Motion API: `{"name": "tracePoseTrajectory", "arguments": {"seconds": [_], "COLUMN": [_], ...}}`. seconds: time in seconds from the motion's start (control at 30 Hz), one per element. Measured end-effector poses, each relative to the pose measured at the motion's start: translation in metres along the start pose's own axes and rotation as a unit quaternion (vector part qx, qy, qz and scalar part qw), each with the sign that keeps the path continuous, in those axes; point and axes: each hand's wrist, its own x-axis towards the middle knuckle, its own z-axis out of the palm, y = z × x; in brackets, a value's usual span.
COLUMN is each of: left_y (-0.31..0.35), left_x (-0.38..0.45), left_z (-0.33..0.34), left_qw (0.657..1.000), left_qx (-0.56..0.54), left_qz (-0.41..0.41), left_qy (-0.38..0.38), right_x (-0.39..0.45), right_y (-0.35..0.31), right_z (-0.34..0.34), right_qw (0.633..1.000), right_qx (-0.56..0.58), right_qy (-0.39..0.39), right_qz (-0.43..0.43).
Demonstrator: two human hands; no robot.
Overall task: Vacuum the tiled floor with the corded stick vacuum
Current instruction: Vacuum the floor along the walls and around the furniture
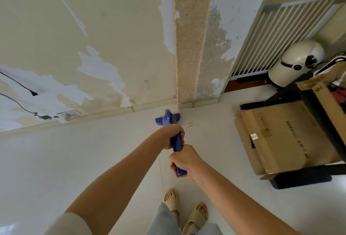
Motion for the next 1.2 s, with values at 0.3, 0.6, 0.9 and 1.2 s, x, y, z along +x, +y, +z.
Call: {"name": "tracePoseTrajectory", "arguments": {"seconds": [0.3,0.6,0.9,1.2], "left_y": [0.038,0.039,0.059,0.071], "left_x": [0.009,0.015,0.034,0.031], "left_z": [-0.011,-0.032,-0.04,-0.06], "left_qw": [1.0,0.999,1.0,0.999], "left_qx": [-0.008,-0.03,0.003,-0.028], "left_qz": [0.015,0.012,0.017,0.012], "left_qy": [0.017,0.001,0.009,-0.013], "right_x": [0.015,0.023,0.047,0.045], "right_y": [-0.045,-0.05,-0.061,-0.079], "right_z": [0.001,0.016,0.029,0.037], "right_qw": [1.0,0.999,1.0,1.0], "right_qx": [-0.017,-0.034,-0.007,-0.004], "right_qy": [-0.005,-0.01,0.017,-0.012], "right_qz": [-0.004,-0.015,0.003,-0.008]}}
